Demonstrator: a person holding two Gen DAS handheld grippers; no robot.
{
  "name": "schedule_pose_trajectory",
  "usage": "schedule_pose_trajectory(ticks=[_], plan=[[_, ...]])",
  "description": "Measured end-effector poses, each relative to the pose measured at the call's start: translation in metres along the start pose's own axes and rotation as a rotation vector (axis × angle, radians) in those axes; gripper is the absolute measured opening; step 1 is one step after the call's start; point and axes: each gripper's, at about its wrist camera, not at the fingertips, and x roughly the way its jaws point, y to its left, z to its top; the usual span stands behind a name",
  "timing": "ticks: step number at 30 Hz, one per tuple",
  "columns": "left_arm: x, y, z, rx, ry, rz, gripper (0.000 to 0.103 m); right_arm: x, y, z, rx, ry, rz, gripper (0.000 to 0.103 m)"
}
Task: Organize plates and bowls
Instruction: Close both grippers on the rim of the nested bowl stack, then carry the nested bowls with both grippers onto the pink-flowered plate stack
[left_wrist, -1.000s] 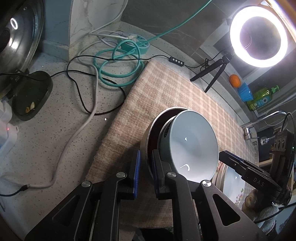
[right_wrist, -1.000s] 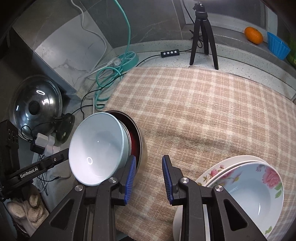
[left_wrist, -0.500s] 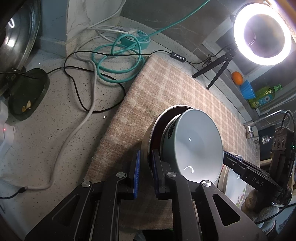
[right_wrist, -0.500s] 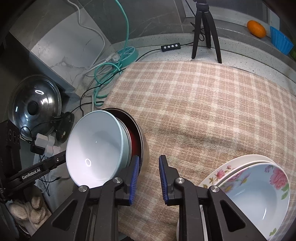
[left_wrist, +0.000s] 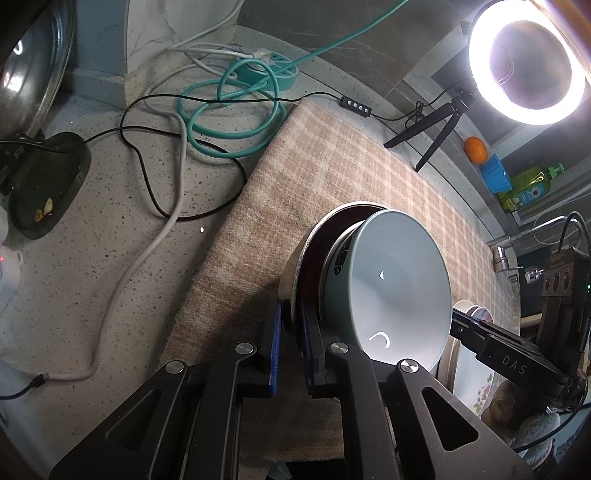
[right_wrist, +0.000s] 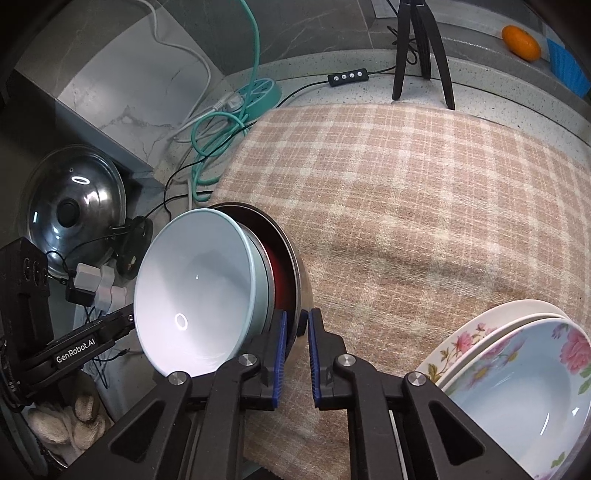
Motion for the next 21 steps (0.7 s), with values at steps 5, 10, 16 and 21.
schedule_pose_trajectory(ticks=[5,10,16,21], plan=[[-0.001,0.0,-0.001,-0.003,0.003,0.002,0.009,-0.001,0.002,0.0,0.0,-0.001,-0.007,0.01],[-0.002,-0.001,-0.002,-0.004,0.002,-0.001,0.009,-0.004,0.003,-0.001,0.0,-0.007,-0.011,0.01],[-0.008,-0.007,-0.003,0.014,-0.013,0.002,0.009,-0.011,0.003,-0.004,0.001,-0.019,-0.011,0.01],[-0.017,-0.013,-0.003,0.029,-0.028,-0.003,0.009,-0.021,0.003,-0.007,0.005,-0.034,-0.009,0.01]])
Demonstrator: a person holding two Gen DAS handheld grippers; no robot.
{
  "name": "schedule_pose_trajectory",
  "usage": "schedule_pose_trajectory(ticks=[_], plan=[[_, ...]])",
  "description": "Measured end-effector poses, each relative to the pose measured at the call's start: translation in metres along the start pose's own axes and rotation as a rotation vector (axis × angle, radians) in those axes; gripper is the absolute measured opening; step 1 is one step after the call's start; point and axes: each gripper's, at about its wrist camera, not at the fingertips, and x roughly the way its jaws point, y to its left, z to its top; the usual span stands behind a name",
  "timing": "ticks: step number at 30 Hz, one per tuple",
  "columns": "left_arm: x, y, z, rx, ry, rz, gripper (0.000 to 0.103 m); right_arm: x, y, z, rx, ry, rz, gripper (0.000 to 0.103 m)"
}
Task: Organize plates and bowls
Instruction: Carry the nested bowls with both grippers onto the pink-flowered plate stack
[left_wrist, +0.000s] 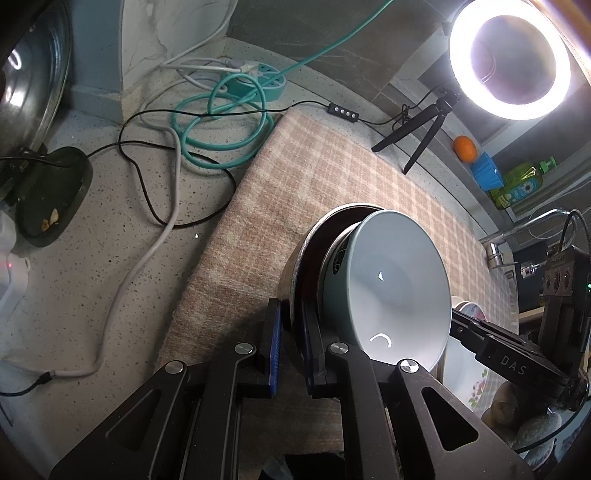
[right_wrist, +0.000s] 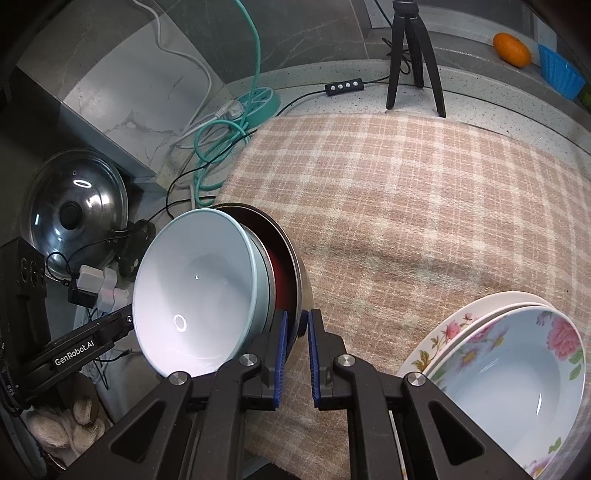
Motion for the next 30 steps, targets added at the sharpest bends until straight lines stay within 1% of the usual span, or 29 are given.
schedule_pose_trajectory(ticks=[12,23,30], plan=[[-0.012,-0.02,-0.003,0.04,-0.016,-0.023,0.009,-0.023,-0.008,-0.009,0.019,-0.037,-0.003,0.01],[-0.019,-0.048,-0.004,0.089,-0.031,-0.049,0.009,-0.052,-0.021,-0.016,0.054,-0.086,-0.011,0.01],[-0.019,-0.067,-0.007,0.125,-0.027,-0.068,0.009,-0.07,-0.037,-0.023,0.081,-0.11,-0.019,0.01]])
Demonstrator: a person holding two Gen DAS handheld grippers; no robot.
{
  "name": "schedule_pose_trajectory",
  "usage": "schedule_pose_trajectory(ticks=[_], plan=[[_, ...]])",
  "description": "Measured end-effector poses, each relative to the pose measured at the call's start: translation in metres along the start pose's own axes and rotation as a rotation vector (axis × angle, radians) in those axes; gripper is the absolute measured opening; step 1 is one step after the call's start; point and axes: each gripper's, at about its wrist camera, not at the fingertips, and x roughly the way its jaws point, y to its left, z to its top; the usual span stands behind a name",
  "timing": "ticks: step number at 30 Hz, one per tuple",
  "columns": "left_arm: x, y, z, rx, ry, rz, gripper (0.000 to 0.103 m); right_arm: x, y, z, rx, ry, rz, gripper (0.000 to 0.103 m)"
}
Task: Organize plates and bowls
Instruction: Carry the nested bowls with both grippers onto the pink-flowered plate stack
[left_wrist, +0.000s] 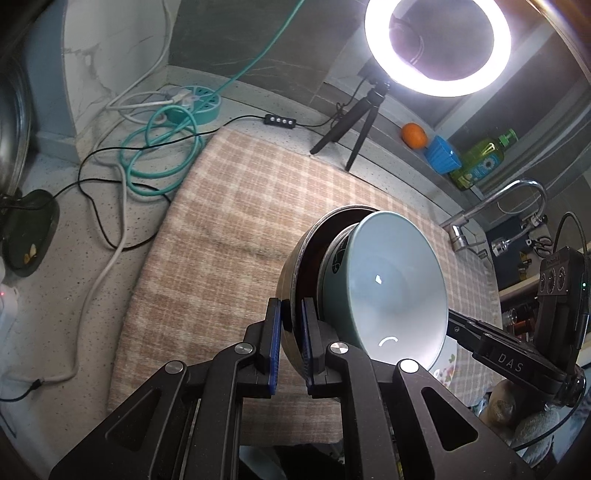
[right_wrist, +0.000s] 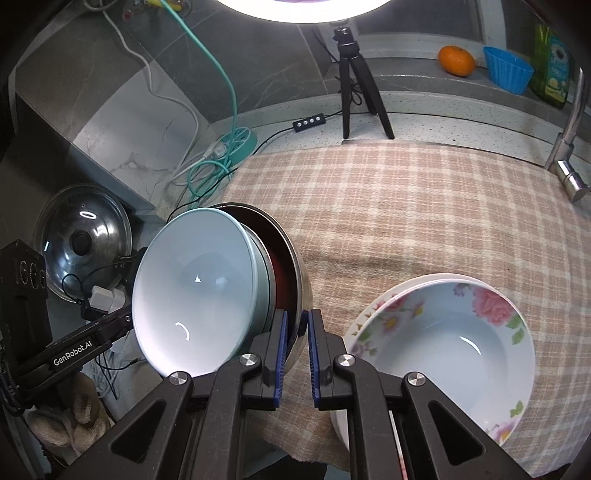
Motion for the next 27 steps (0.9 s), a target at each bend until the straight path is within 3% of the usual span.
schedule_pose_trajectory(ticks=[14,27], plan=[[0.013,-0.048,-0.002,0.088,0.027,-0.05,0.009,-0.034,-0.043,-0.014,0.085,-0.045,-0.04,0.01],[0.04,-0.092,-0.011,0.167,0.102,-0.103,0.009,-0.06,-0.086,-0.032,0.173,-0.078,-0.101,0.01]])
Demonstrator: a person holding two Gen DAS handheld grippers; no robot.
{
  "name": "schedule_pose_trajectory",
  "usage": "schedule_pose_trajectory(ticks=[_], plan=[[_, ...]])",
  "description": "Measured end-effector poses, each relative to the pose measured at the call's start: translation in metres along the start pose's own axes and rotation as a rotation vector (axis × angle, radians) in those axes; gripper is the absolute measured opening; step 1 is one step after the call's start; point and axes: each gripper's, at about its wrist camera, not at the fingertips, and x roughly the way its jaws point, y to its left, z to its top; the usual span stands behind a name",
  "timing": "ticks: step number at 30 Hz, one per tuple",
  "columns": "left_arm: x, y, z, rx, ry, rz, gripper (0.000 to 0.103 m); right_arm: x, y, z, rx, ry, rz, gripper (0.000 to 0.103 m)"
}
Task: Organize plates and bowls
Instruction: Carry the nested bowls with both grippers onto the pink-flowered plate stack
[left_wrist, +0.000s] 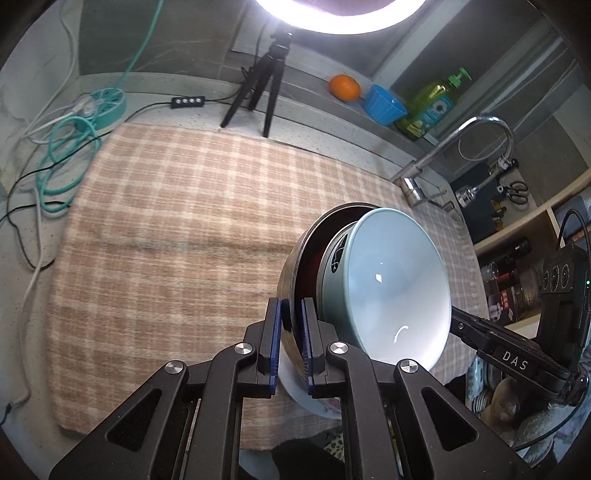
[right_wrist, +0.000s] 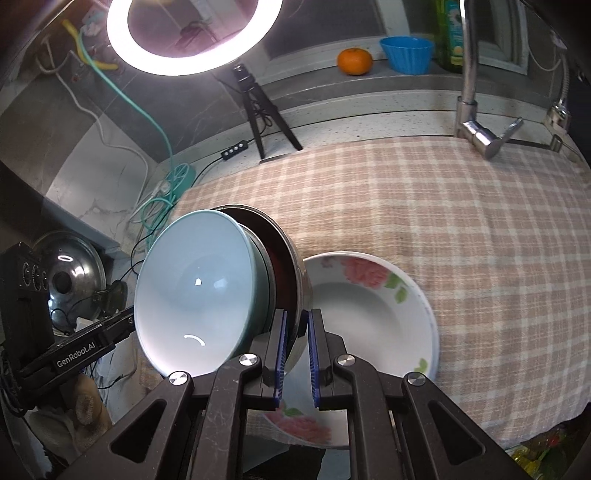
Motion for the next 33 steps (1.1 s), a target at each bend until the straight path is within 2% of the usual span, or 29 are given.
schedule_pose_trajectory(ticks=[16,33], plan=[[0.032,-0.034,-0.007,0.084,0.09,-0.029,0.009,-0.011,-0.046,-0.016,0.089,-0.003,-0.062,0.01],[0.044,-0.04,-0.013,0.106,0.13,-0.014,0.009,-0.004,-0.061,-0.027,0.125,0.02,-0.066,0.01]])
